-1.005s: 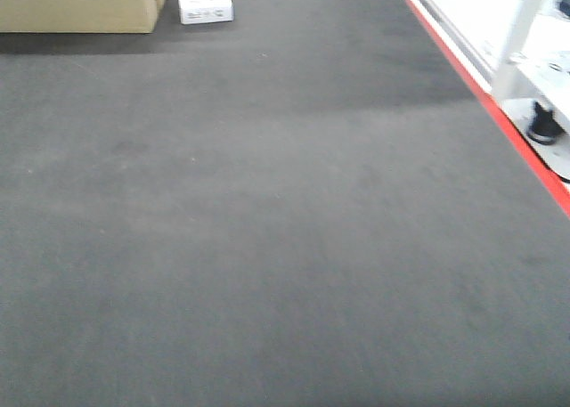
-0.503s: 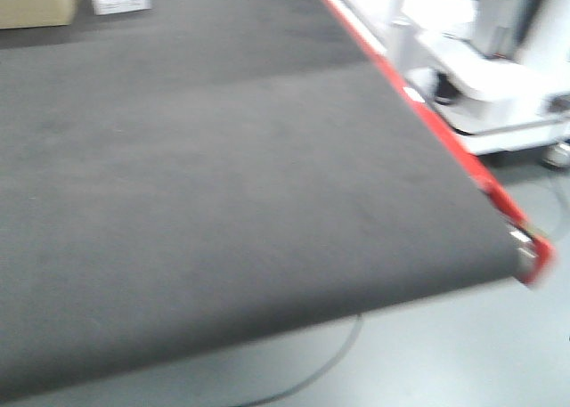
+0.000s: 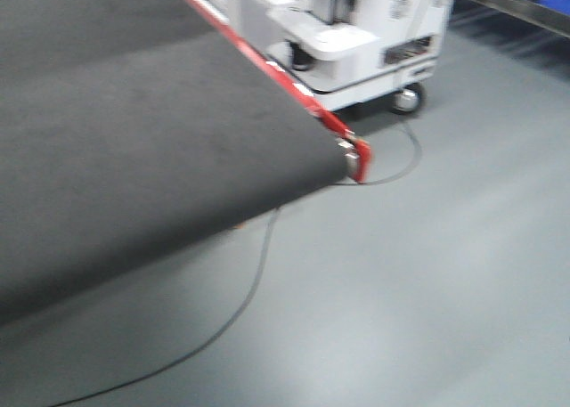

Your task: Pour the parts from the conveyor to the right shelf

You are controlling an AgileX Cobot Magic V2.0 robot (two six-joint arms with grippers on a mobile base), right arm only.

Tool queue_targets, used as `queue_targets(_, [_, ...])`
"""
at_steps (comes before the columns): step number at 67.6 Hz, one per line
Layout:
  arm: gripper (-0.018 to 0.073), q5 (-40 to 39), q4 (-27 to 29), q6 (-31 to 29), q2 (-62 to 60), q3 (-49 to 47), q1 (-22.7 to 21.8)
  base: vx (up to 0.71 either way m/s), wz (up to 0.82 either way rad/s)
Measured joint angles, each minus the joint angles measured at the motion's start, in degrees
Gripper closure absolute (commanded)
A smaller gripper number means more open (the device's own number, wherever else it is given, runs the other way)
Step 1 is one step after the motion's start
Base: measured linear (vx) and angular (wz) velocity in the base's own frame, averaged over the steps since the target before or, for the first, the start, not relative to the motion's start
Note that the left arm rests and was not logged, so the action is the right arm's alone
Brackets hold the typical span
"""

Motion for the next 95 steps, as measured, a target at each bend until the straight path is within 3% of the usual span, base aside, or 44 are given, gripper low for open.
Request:
queue_targets(50, [0.0565, 0.0, 0.05, 0.0, 0.0, 0.0, 0.0, -0.36, -0.53])
queue_targets(95, [0.0565, 0.07, -0.07, 0.0, 0.0, 0.0, 0.0, -0.25, -0.78])
